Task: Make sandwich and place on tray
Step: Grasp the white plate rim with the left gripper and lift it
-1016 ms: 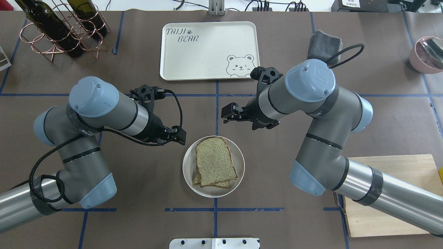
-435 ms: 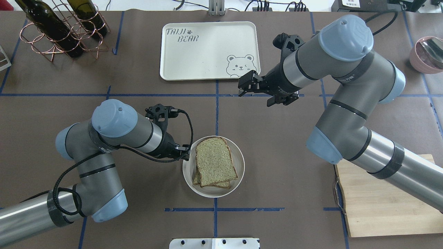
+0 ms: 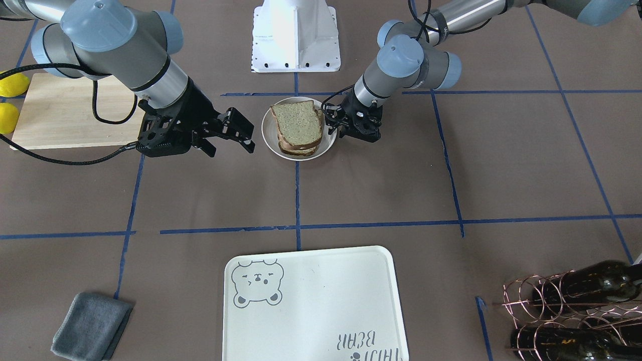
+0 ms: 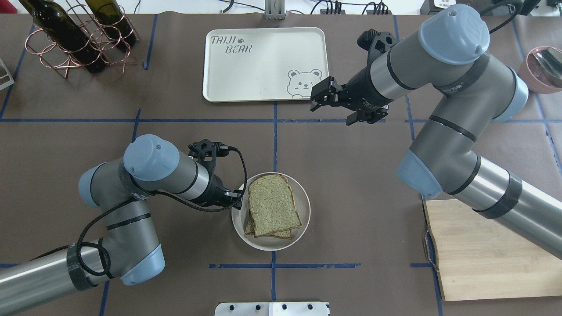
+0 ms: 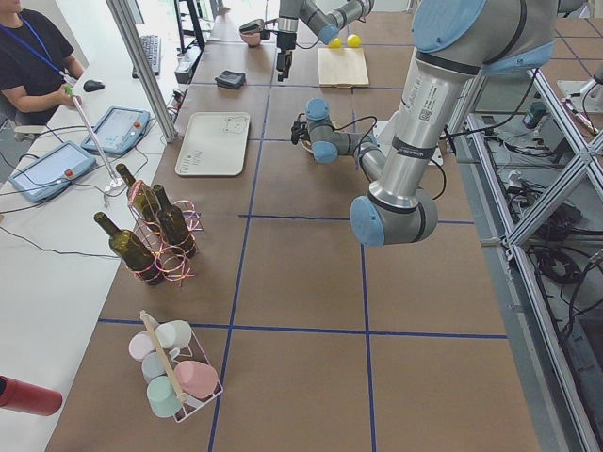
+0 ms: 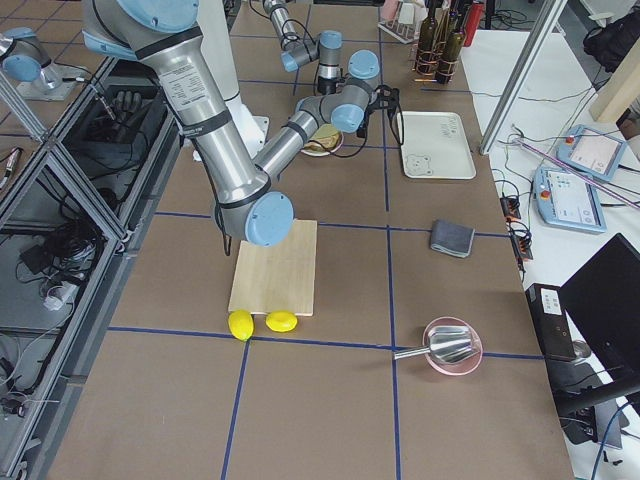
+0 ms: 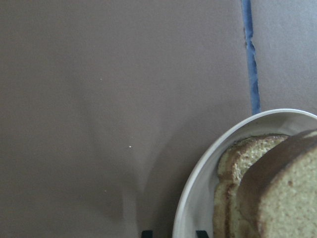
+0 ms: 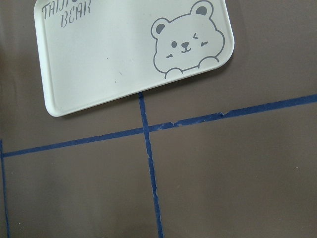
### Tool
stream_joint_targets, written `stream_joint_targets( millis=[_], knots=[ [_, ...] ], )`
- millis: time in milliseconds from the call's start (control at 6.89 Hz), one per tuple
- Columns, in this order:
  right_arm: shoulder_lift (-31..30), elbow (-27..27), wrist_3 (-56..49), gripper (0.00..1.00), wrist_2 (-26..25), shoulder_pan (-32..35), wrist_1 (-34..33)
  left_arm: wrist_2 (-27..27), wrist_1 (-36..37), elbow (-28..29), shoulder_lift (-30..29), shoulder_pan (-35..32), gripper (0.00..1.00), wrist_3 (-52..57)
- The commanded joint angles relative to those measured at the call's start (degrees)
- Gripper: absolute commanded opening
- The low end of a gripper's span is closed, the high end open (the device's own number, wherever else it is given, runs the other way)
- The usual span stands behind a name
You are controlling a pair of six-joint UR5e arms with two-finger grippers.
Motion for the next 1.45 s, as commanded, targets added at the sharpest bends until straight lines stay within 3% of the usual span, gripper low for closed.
stream_joint_targets(
  millis=[0, 290, 726, 1016, 1306],
  knots=[
    [-0.10, 0.05, 0.00, 1.00, 0.11, 0.60, -0.03, 0.01, -0.07, 0.22, -0.07, 0.73, 0.25, -0.03],
    [-0.36, 0.05, -0.18, 1.00, 0.89, 1.39, -0.03, 0.01, -0.07, -0.04, -0.33, 0.73, 0.00, -0.46],
    [-3.79, 0.58, -4.63, 1.00, 2.13, 5.08, -1.24, -1.13, 0.37, -2.85, -0.95, -3.28, 0.00, -9.07],
    [-3.97, 0.93, -20.74, 1.00, 1.43, 8.14, -13.92, -5.08, 0.81, -1.89, -2.69, -9.09, 0.00, -17.83],
    [-4.06, 0.84, -38.94, 1.00, 0.64, 13.14, -24.15, -5.09, 0.64, 6.14, -9.96, -12.26, 0.00, -28.80]
  ],
)
